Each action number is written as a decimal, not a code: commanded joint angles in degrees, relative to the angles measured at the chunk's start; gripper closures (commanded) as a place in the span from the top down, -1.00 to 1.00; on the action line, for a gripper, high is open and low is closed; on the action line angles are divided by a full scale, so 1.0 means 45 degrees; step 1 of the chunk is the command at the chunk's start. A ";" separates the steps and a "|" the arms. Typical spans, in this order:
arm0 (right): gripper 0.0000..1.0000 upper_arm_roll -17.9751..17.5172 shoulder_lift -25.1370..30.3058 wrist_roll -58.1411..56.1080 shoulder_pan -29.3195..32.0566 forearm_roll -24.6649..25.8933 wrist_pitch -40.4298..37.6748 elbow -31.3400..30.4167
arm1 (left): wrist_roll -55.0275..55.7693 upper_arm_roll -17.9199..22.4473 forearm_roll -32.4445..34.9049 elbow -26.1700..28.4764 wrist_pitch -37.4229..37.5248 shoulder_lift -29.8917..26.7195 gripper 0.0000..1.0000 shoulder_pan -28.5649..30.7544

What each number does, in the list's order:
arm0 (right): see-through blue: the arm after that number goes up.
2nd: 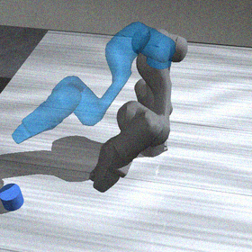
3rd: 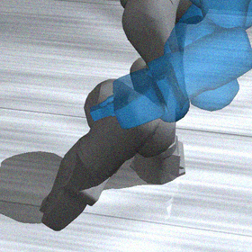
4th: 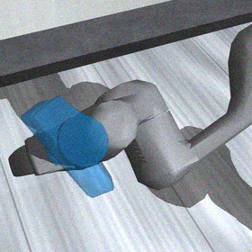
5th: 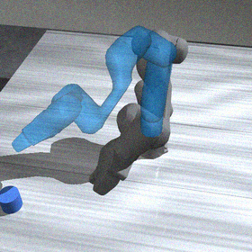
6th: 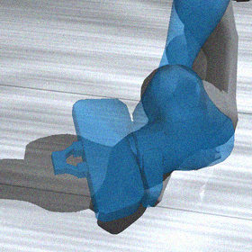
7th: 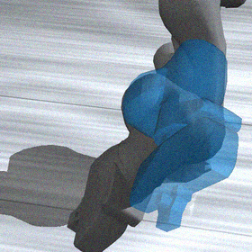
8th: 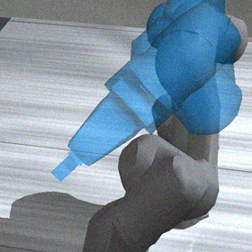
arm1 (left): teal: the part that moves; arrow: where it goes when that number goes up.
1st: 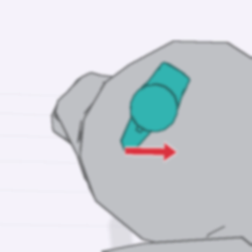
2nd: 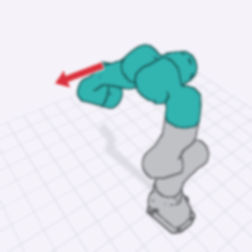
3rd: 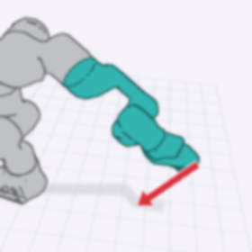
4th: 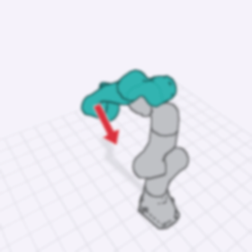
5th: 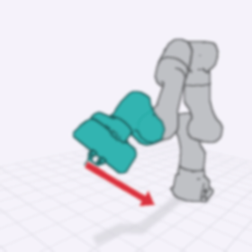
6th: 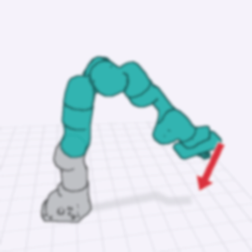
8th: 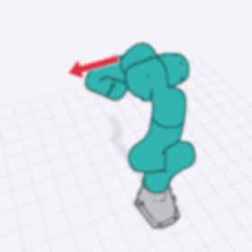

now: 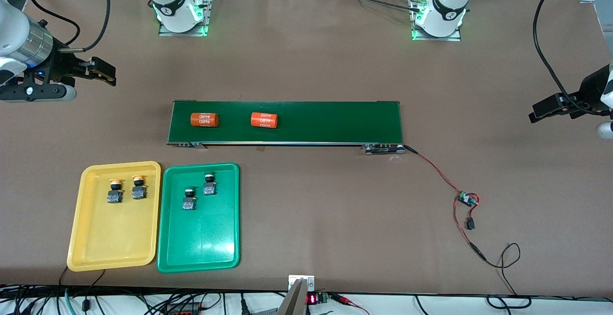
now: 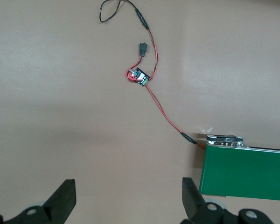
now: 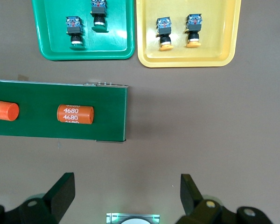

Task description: Sort buttons by color to trays

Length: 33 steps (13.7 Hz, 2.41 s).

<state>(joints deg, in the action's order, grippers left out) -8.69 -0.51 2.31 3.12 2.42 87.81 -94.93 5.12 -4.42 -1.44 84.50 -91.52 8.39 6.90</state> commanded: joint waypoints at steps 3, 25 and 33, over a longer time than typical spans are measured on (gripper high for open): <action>1.00 -0.0101 -0.0218 0.0032 0.0127 -0.0069 -0.0333 0.0392 | -0.0259 -0.0111 0.0282 0.0265 0.0143 -0.0379 1.00 0.0069; 1.00 -0.0081 -0.0569 0.0033 0.0361 -0.0772 0.0624 0.0451 | -0.0259 -0.0151 0.0282 0.0304 0.0143 -0.0477 1.00 0.0089; 1.00 -0.0120 -0.0589 -0.0006 0.0361 -0.0772 0.0644 0.0431 | -0.0240 -0.0131 0.0262 0.0285 0.0124 -0.0438 1.00 0.0128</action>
<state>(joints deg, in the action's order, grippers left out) -8.86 -2.60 2.38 4.48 -0.15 90.91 -94.10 5.09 -4.74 -1.44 84.50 -91.16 7.73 6.97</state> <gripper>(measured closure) 0.000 0.000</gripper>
